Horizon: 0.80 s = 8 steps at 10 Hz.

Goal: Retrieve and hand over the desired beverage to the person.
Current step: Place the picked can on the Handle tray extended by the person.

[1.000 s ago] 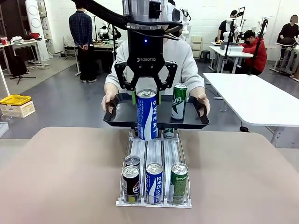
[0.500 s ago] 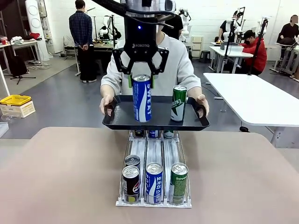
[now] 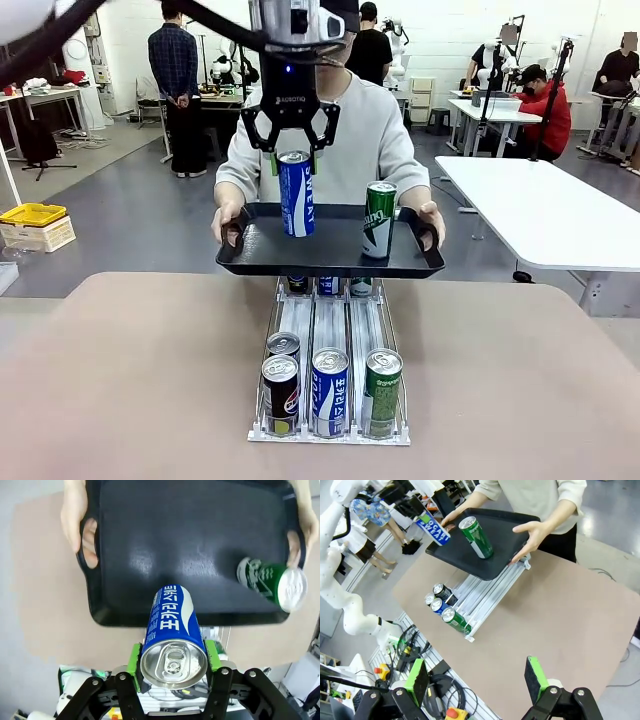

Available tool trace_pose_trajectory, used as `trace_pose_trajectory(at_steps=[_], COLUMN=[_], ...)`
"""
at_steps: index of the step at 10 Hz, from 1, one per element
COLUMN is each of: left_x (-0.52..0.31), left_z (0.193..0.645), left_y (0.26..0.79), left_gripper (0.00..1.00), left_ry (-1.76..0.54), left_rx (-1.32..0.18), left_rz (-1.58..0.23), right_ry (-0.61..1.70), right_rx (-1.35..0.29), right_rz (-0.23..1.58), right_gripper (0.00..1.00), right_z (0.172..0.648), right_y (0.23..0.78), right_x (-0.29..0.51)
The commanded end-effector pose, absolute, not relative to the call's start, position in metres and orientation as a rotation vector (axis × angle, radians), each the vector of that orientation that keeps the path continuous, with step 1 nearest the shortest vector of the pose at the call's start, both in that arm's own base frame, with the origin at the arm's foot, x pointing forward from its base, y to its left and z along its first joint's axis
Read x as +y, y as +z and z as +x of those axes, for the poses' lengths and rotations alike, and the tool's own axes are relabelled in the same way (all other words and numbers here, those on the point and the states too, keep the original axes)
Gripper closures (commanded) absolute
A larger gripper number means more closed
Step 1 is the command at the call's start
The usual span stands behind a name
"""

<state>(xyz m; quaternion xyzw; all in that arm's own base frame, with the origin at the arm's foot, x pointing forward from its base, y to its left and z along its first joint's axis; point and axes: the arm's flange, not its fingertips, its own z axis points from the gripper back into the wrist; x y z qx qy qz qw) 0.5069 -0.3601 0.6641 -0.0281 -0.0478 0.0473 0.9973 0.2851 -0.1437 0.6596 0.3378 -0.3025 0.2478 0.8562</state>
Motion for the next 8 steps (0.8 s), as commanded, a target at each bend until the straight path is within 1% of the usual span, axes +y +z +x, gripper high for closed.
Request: trace_pose_trajectory(at_steps=[1,4,8], left_x=[-0.354,-0.351,-0.356], left_z=[0.523,0.533,0.541], left_y=[0.648,0.618,0.612], left_gripper=[0.42,0.42,0.42], left_ry=[0.099,0.100,0.083], left_rx=[-0.117,-0.127,-0.097], left_rz=[-0.067,-0.040,-0.054], right_ry=[0.536,0.536,0.536], right_rx=[-0.658,-0.658,-0.658], right_rz=[0.736,0.736,0.736], right_gripper=[0.00,0.00,0.00], right_z=[0.287,0.287,0.287], right_y=[0.659,0.659,0.659], right_x=[-0.143,-0.143,-0.143])
